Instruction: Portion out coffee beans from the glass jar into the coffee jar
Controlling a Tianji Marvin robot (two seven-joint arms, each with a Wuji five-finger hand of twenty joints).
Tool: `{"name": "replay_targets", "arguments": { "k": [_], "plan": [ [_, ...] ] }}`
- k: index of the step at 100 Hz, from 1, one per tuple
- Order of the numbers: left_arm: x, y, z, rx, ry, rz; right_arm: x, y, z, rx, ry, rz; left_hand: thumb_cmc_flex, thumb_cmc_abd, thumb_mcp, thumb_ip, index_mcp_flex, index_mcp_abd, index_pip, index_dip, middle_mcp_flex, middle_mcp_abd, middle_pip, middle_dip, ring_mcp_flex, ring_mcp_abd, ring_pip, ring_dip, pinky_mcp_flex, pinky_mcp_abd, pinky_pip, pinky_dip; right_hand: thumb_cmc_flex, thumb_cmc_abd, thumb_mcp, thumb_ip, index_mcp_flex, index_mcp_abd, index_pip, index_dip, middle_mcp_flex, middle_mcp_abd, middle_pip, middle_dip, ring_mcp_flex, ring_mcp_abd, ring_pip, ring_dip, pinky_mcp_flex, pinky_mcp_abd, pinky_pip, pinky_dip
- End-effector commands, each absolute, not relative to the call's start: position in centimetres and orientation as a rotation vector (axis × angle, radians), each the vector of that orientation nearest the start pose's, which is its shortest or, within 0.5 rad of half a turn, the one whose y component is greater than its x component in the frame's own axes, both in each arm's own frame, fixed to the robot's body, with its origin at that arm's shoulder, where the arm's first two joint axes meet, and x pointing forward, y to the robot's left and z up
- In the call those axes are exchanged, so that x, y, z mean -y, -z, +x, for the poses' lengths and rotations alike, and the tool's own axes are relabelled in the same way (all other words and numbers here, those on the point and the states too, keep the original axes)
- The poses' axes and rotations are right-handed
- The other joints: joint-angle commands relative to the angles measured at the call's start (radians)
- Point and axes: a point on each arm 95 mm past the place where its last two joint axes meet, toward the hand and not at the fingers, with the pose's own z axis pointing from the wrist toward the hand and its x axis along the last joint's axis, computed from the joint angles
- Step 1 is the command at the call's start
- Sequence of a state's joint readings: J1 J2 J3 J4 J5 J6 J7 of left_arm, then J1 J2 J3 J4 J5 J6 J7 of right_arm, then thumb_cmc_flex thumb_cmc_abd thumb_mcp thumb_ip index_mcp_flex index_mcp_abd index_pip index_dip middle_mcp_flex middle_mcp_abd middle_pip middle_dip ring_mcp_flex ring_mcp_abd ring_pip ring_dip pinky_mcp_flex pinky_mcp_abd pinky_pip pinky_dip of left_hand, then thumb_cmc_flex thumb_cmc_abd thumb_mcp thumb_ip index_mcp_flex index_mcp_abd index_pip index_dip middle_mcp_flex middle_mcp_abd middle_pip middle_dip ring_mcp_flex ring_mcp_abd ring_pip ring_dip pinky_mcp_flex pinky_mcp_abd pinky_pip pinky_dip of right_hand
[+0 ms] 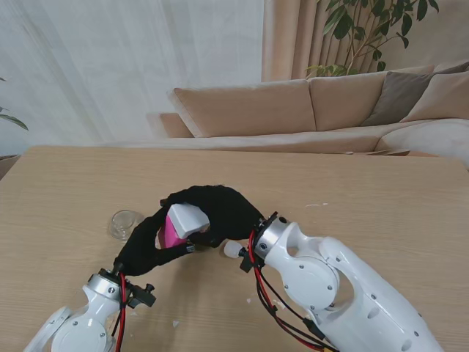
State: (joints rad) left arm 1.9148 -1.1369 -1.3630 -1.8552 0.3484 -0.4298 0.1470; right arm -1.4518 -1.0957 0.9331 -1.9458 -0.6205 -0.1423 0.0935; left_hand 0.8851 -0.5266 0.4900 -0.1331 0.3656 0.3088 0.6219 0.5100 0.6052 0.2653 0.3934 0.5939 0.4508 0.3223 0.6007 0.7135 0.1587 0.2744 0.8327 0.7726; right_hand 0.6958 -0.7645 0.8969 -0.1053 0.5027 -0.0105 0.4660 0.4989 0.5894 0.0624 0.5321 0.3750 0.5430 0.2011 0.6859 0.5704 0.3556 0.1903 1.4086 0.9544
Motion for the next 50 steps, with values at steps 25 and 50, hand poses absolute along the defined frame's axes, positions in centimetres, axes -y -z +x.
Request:
{"name": "replay_targets", "arguments": {
  "k": [25,50],
  "plan": [
    [0.9,29.5,30.6,-0.949,2.405,-1.542,-15.2,19.3,32.8,-1.72,-2.187,0.948,0.246,0.123,0.054,0.021,0.11,-0.085,0.186,0.045,0.156,-0.031,0.062,0.12,0.045,0.005,0.036,0.027,-0.003,0.005,0.076,-0.043,-0.23,0.111,-0.12,0.044,-0.221,-0.007,-0.168,-0.093,-0.243,-0.01,-0.124,-0.091,-0.203,0.003,-0.159,-0.058,-0.189,0.023,-0.143,0.02],
    [0.9,29.8,30.7,-0.91,2.434,-1.517,-15.3,19.1,32.4,-1.614,-2.094,1.051,0.256,0.12,0.048,0.022,0.116,-0.086,0.196,0.046,0.172,-0.03,0.056,0.13,0.052,0.007,0.042,0.028,0.002,0.01,0.087,-0.047,-0.448,0.284,-0.26,0.029,-0.12,0.278,-0.211,-0.034,-0.218,0.153,0.066,0.034,-0.167,0.05,-0.057,0.011,-0.158,0.054,-0.07,0.08]
  ]
}}
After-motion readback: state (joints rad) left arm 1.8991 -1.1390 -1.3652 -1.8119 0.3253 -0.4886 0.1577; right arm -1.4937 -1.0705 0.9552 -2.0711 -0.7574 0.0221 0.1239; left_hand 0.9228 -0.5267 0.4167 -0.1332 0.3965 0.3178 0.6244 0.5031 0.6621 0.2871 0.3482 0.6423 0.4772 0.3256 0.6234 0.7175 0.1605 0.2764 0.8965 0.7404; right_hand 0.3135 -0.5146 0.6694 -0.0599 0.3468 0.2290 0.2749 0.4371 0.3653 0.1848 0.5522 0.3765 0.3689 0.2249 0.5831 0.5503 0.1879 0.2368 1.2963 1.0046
